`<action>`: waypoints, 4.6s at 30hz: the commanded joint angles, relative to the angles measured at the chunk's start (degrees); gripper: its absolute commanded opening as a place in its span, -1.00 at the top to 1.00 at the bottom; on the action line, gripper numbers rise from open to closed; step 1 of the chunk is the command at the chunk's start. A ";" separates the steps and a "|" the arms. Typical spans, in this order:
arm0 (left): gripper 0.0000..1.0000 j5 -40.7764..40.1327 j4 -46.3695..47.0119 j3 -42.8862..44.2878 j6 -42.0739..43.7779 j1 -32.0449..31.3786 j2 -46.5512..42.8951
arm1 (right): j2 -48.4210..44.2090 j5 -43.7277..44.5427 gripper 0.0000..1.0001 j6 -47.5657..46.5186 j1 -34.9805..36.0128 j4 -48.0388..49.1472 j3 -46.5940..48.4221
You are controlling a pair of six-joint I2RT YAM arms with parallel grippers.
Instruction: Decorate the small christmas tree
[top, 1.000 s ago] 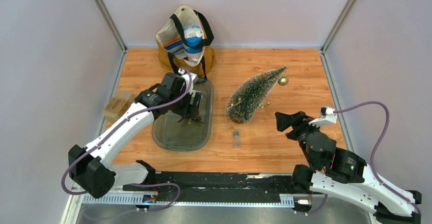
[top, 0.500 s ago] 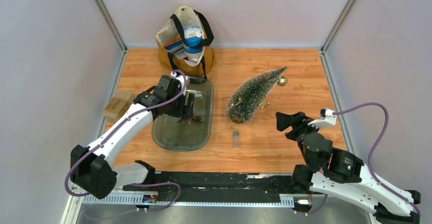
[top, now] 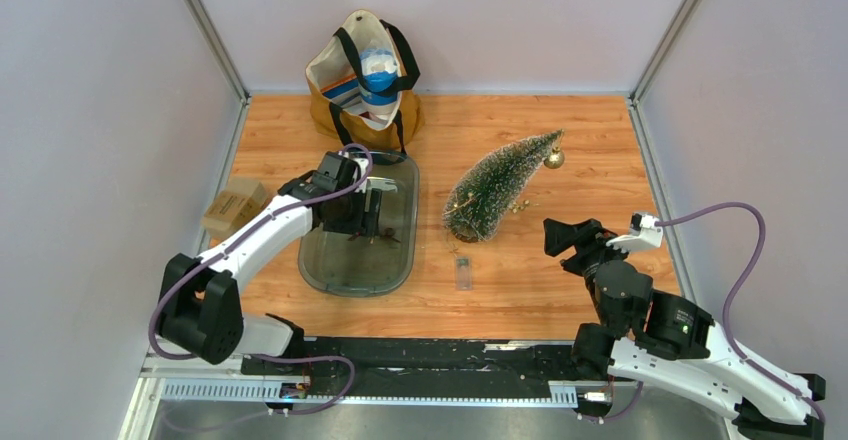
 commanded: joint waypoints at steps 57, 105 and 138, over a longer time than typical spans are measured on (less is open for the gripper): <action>1.00 0.14 1.06 1.68 1.78 1.20 -4.24 | 1.03 0.40 -0.50 0.89 -0.13 1.29 -0.03; 1.00 39.52 15.03 0.36 -5.34 -3.46 -31.57 | 41.01 -39.31 -0.43 -19.15 9.10 22.29 25.11; 1.00 37.50 21.89 -2.36 -9.20 -3.63 -34.65 | 45.41 -58.75 -0.25 -4.65 0.57 36.53 17.55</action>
